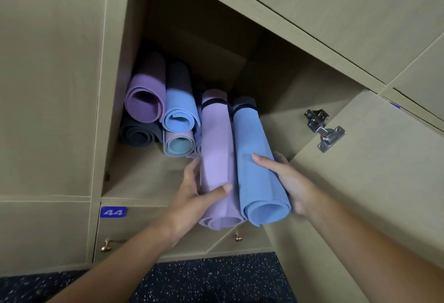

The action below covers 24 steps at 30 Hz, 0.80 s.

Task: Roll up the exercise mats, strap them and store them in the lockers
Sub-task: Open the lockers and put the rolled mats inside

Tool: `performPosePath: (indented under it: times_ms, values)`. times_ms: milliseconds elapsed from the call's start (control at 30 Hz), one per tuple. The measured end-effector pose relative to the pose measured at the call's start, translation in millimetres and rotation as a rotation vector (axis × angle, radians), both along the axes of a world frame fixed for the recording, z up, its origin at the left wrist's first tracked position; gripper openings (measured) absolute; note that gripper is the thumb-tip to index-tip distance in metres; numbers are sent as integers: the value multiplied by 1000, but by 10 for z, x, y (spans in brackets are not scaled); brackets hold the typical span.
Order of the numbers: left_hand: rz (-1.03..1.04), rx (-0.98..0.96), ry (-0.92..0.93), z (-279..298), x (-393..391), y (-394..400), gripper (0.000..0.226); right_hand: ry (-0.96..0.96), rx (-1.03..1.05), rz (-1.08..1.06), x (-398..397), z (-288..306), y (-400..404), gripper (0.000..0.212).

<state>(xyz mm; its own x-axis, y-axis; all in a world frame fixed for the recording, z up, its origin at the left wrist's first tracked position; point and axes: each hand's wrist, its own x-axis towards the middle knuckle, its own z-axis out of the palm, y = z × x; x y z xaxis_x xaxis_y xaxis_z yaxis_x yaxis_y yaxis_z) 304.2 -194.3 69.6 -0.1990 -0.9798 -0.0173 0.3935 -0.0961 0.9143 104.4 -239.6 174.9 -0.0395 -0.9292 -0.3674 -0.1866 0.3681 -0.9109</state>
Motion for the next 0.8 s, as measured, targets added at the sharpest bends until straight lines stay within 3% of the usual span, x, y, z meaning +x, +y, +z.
performPosePath:
  times_ms: [67,167,267,367,500,633,800]
  values:
    - [2,33,5,-7,-50,57,104,79,-42,-21,-27,18,-58,99]
    - [-80,41,7,-56,-98,126,121,224,-103,-33,-67,63,-162,104]
    - [-128,15,11,-71,-112,150,115,369,-140,-36,-102,105,-257,113]
    - [-148,-25,64,-96,-143,150,110,468,-175,-16,-102,125,-351,102]
    - [-8,-101,32,-118,-164,83,93,551,-203,-3,-49,194,-544,82]
    - [173,-193,23,-26,-210,33,66,536,-238,9,-4,238,-773,67]
    - [94,-154,133,-116,-217,-120,78,401,-222,18,33,86,-940,61]
